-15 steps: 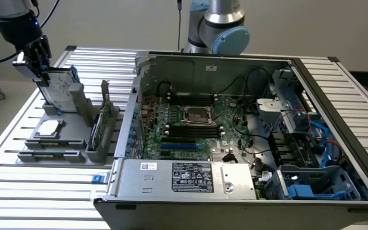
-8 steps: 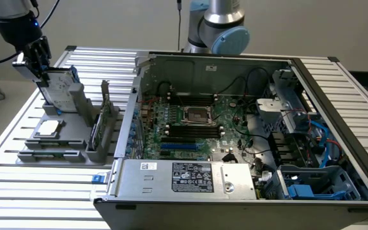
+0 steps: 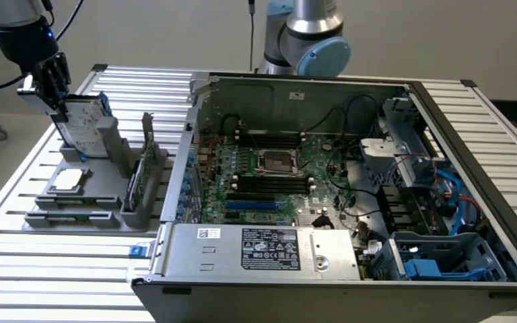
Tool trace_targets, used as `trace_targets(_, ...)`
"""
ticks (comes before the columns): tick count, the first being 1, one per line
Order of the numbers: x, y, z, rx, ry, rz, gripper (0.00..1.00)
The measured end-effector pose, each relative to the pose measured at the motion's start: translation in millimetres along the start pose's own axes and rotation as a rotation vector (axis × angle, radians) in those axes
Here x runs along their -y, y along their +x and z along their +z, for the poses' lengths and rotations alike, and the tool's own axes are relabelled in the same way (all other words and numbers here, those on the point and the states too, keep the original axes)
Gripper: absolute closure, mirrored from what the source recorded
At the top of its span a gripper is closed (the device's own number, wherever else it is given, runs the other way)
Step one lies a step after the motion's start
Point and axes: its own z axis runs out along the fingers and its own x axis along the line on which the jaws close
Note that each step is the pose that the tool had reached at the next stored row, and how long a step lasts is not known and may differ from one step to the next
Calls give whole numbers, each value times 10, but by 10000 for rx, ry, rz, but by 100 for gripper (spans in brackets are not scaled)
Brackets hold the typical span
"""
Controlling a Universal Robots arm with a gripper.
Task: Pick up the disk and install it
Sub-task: 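Pick up the disk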
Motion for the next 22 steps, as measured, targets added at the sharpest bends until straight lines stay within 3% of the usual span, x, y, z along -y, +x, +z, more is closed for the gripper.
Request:
trace_targets(1, 0, 0, 1, -18, -2, 0, 61)
trace_targets(6, 0, 0, 4, -149, -15, 2, 61)
trace_targets(11, 0, 0, 4, -346, -38, 3, 61)
trace_targets(14, 0, 0, 4, -376, -42, 3, 61)
trace_targets(22, 0, 0, 4, -386, -43, 3, 67)
